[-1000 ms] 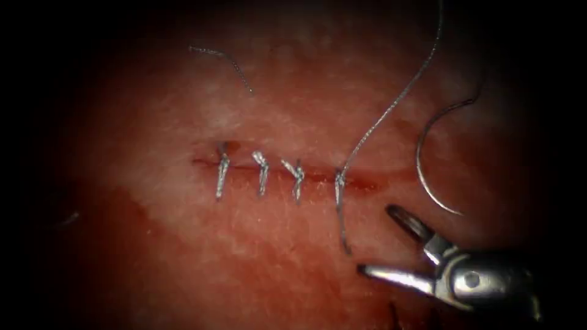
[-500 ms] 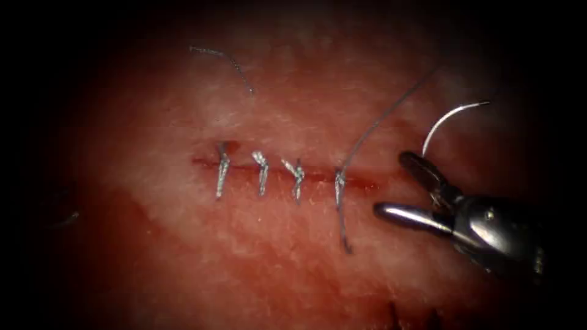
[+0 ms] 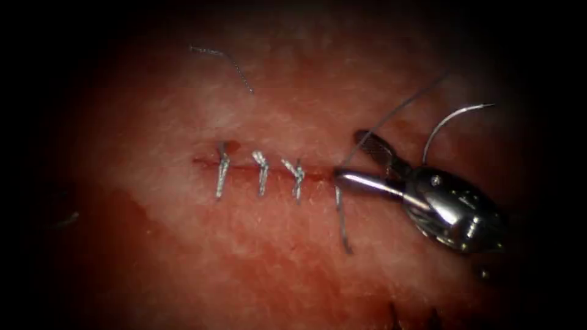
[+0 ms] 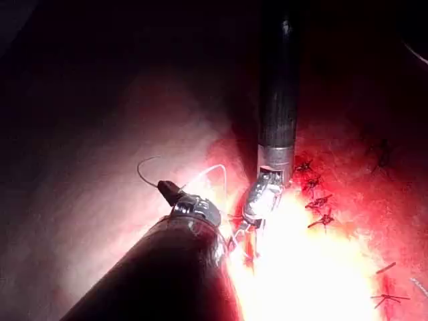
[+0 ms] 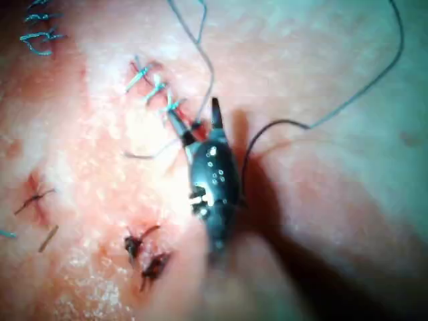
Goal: Wound Closure
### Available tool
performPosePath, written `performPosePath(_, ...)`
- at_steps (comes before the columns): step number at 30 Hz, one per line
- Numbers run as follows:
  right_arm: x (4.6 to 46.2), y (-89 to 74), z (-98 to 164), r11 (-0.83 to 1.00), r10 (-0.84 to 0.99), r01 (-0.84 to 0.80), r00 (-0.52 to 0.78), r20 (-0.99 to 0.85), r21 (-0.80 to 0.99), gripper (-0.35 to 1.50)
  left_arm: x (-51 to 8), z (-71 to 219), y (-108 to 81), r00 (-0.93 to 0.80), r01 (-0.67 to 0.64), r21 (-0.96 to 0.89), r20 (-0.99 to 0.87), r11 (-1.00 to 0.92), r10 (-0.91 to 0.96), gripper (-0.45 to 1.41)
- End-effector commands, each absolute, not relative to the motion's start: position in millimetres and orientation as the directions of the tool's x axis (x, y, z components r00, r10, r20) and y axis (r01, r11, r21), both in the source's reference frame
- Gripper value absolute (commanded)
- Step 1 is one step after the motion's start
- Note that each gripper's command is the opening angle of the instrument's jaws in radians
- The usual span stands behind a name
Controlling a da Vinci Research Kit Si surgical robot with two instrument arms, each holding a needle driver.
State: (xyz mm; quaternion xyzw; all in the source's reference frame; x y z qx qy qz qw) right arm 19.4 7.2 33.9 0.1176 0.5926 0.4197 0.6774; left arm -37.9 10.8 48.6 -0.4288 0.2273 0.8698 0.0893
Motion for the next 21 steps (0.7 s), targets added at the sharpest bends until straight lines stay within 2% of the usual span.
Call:
performPosePath(1,20.9,6.7,34.5,0.617,0.710,-0.429,-0.056,-0.702,0.659,1.03,-38.4,48.9,9.9,-0.615,-0.349,0.317,-0.788,-0.882,-0.040,-0.45)
performPosePath(17,24.0,7.7,35.5,0.622,0.707,-0.421,-0.060,-0.705,0.660,1.09,-38.9,45.3,6.8,-0.604,-0.354,0.311,-0.796,-0.882,-0.038,-0.45)
performPosePath(21,24.2,8.0,35.7,0.621,0.707,-0.423,-0.061,-0.705,0.659,1.01,-38.9,45.1,6.7,-0.605,-0.352,0.316,-0.795,-0.881,-0.043,-0.45)
